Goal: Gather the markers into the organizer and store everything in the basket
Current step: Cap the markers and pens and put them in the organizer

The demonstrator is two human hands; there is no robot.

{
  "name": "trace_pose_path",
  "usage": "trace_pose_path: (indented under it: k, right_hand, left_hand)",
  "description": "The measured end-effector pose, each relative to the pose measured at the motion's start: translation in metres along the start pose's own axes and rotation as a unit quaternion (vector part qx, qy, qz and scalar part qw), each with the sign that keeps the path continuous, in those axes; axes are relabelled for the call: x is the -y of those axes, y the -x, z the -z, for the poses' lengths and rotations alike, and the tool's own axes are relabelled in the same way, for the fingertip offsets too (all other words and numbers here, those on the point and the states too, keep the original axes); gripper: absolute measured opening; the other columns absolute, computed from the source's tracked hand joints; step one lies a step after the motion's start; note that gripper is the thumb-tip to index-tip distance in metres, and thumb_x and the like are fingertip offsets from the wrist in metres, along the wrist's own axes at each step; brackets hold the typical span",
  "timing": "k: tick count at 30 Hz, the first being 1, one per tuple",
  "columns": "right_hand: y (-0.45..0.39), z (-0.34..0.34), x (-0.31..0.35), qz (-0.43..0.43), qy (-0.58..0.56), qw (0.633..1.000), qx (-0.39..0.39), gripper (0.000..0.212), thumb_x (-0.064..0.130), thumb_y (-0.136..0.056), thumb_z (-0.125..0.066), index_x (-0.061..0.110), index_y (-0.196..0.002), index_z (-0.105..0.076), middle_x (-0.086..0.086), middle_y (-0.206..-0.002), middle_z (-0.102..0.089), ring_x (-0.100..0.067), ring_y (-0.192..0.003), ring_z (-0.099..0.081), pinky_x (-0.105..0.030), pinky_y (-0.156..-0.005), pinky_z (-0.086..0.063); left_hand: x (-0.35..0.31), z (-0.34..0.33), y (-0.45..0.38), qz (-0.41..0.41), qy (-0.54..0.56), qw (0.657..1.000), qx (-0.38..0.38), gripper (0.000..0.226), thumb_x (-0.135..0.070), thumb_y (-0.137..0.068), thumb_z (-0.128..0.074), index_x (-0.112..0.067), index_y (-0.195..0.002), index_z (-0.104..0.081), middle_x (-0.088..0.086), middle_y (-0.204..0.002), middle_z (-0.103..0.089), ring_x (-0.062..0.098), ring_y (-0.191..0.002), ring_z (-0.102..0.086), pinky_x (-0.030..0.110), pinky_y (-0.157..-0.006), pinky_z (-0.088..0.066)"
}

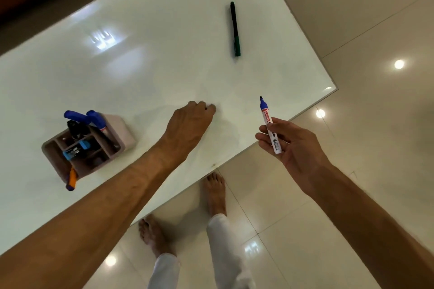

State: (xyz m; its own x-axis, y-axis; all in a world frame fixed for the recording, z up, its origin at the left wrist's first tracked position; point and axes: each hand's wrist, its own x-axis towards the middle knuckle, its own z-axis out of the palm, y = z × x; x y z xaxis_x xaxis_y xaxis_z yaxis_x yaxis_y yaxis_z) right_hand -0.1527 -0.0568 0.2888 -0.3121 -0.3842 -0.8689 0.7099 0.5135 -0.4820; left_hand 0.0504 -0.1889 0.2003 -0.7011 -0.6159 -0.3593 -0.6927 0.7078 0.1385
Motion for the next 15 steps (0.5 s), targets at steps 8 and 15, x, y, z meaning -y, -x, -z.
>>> trace_pose_path:
  k: [8, 15]
  right_hand:
    - [0.014, -0.025, 0.003, 0.013, 0.044, 0.999, 0.019, 0.028, 0.014, -0.096, -0.071, -0.003, -0.119, -0.073, -0.017, -0.100, -0.076, -0.025, -0.081, -0.077, -0.034, -0.080, -0.065]
    - [0.053, -0.079, 0.005, 0.087, 0.216, 0.965, 0.121, 0.020, 0.011, -0.098, -0.067, 0.008, -0.113, -0.080, -0.005, -0.079, -0.068, -0.019, -0.065, -0.065, -0.029, -0.063, -0.060]
  left_hand:
    - [0.014, 0.025, 0.048, 0.069, 0.253, 0.965, -0.009, 0.012, -0.025, -0.099, -0.061, -0.014, -0.103, -0.066, 0.004, -0.088, -0.068, 0.023, -0.076, -0.064, 0.042, -0.073, -0.055]
    - [0.036, 0.098, 0.127, 0.176, 0.436, 0.881, -0.043, 0.028, -0.034, -0.091, -0.076, -0.030, -0.112, -0.058, -0.020, -0.095, -0.067, 0.001, -0.083, -0.070, 0.009, -0.068, -0.056]
